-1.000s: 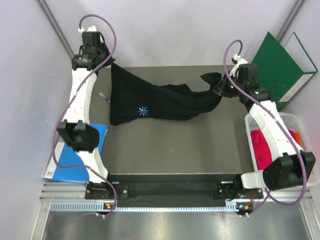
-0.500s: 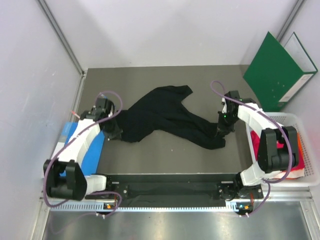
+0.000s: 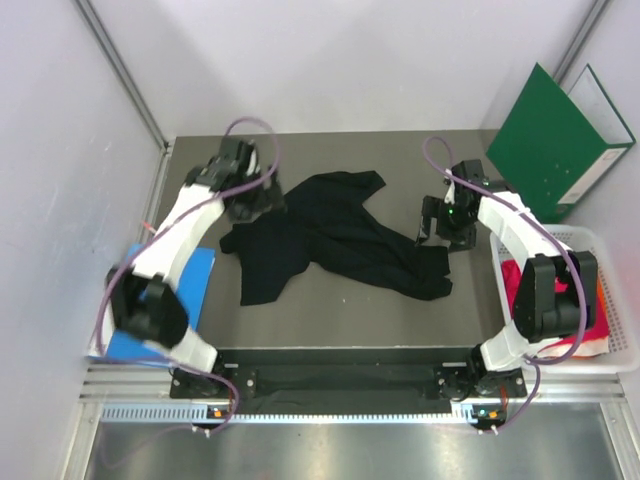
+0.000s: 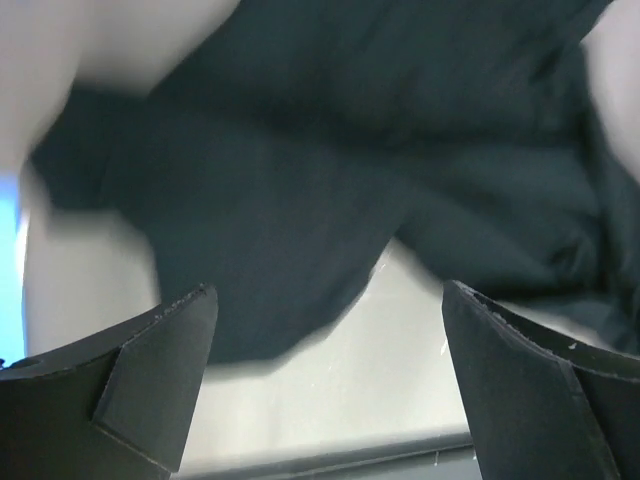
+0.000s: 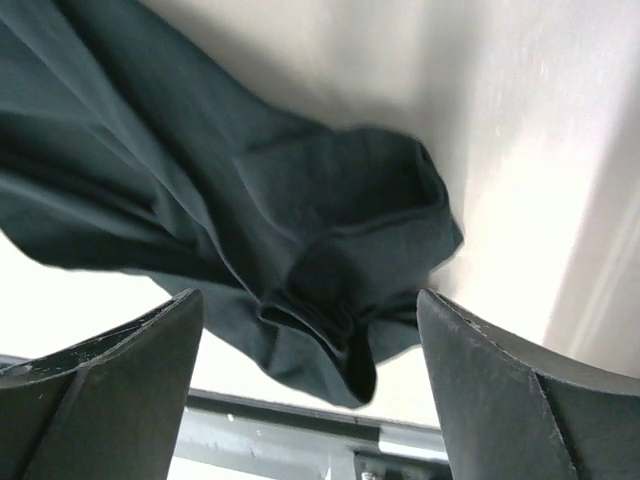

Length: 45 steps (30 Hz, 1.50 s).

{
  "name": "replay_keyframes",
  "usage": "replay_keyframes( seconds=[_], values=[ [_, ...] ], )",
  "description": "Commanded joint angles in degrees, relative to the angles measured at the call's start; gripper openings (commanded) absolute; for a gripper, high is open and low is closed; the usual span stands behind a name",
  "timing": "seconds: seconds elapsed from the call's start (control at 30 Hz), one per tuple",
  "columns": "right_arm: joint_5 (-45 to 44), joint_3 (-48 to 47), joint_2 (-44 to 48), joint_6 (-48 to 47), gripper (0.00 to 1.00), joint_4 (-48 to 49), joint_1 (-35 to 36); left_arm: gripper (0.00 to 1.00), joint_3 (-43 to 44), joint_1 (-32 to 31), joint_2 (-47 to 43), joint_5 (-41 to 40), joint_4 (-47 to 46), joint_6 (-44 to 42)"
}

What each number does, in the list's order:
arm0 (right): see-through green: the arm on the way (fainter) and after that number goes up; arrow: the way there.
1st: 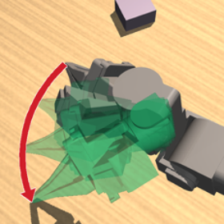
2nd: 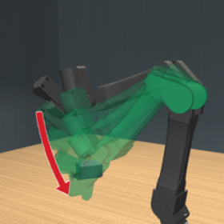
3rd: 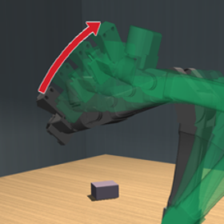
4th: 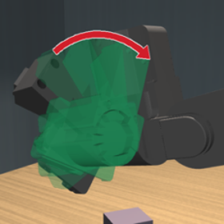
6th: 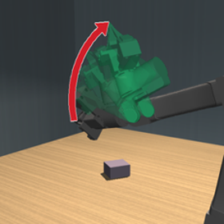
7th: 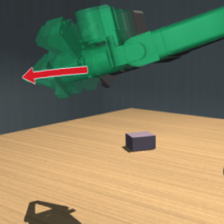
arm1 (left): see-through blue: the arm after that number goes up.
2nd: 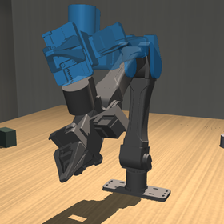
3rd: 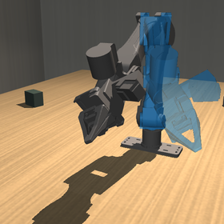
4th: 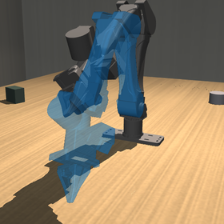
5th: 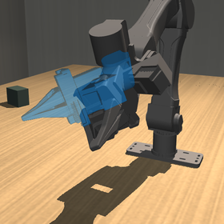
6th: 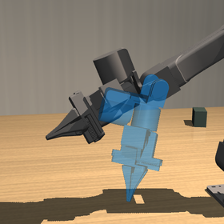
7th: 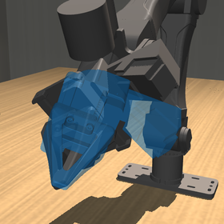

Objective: Fold and stack the t-shirts
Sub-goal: Flatten out the tshirt

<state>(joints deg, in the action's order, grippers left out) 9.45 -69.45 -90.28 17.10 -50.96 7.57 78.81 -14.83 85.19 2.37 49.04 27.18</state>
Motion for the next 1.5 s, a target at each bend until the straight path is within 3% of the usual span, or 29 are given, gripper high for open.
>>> replay_keyframes(
  seconds=[0.0,0.13,0.17,0.23,0.4,0.83,0.9,1.0,1.03,1.1,1.27,1.47],
  values=[
    [0.83,-3.06,0.11,0.3,0.88,4.37,-0.63,0.98,18.8,-5.02,17.61,-1.93,-5.19,-7.03],
    [2.06,-2.71,-0.16,1.7,0.88,6.04,-0.54,0.98,42.26,-7.4,38.5,-9.13,2.63,-12.32],
    [2.23,-2.45,0.1,1.88,0.88,6.31,-0.54,0.98,51.7,-7.49,41.52,-9.84,4.12,-13.28],
    [2.24,-1.31,1.24,2.32,0.88,6.93,-0.63,0.98,58.63,-8.02,47.23,-12.3,6.08,-15.48],
    [1.88,1.24,3.18,2.58,0.88,7.63,-0.72,0.98,52.42,-8.99,47.96,-17.04,-2.53,-17.16],
    [2.24,1.25,4.06,2.58,0.88,7.8,-1.16,0.93,54.36,-8.81,58.6,-16.96,2.47,-13.64],
    [2.24,1.42,4.32,2.5,0.89,7.89,-1.25,0.86,53.22,-8.72,58.43,-17.14,2.82,-13.21],
    [2.32,1.77,4.41,2.32,0.88,7.89,-1.33,0.52,50.15,-8.46,57.2,-17.05,2.56,-12.94],
    [2.32,1.86,4.41,2.32,0.88,7.98,-1.33,0.26,49.17,-8.37,56.85,-17.31,2.56,-12.85],
    [2.41,1.95,4.41,2.15,0.88,7.98,-1.51,0.0,45.85,-8.29,55.36,-19.49,2.9,-12.33],
    [2.32,2.13,4.15,1.62,0.88,8.16,-1.51,0.0,36.7,-7.85,49.57,-21.62,4.66,-10.05],
    [2.59,2.3,3.36,1.35,0.89,8.86,-1.68,0.0,17.02,-7.32,37.89,-20.74,2.64,-5.21]
  ],
)
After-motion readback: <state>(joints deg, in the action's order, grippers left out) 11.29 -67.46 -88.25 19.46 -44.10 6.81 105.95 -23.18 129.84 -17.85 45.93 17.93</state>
